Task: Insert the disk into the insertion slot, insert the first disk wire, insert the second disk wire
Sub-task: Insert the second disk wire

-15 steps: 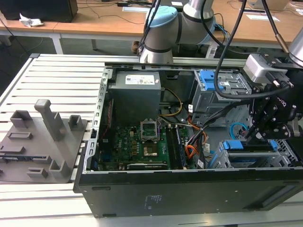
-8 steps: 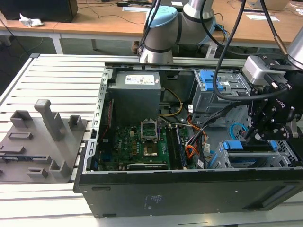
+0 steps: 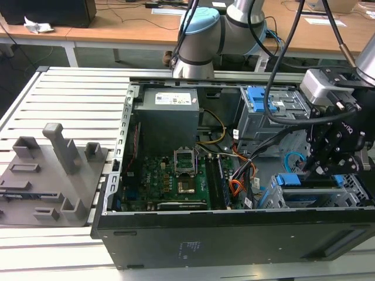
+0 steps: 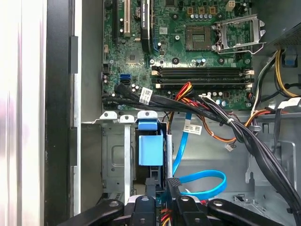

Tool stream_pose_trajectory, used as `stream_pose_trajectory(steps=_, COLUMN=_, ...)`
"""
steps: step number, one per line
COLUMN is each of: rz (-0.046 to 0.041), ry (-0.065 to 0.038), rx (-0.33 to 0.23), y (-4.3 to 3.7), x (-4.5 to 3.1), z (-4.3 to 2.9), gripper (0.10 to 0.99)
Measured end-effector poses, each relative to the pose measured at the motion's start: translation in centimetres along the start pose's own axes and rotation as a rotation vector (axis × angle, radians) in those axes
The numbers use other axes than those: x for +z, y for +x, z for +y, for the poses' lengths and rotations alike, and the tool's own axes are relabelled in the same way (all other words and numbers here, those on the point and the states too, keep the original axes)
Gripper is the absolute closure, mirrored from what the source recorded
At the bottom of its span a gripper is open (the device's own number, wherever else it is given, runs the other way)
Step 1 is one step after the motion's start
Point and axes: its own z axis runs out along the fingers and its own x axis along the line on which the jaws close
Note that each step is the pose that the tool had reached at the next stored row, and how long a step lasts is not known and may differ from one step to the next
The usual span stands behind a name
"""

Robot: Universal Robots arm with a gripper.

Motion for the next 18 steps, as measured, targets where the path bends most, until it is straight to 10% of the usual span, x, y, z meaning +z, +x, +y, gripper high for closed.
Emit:
stream_pose_trajectory(steps=5, rz=-0.0001, ry=0.0, rx=0.0, y=0.08, x=-2.39, z=0.14, gripper=0.847)
stream_pose_trajectory(steps=18, rz=-0.0004, ry=0.0, rx=0.0, y=0.08, x=-2.4, z=0.15, gripper=0.98)
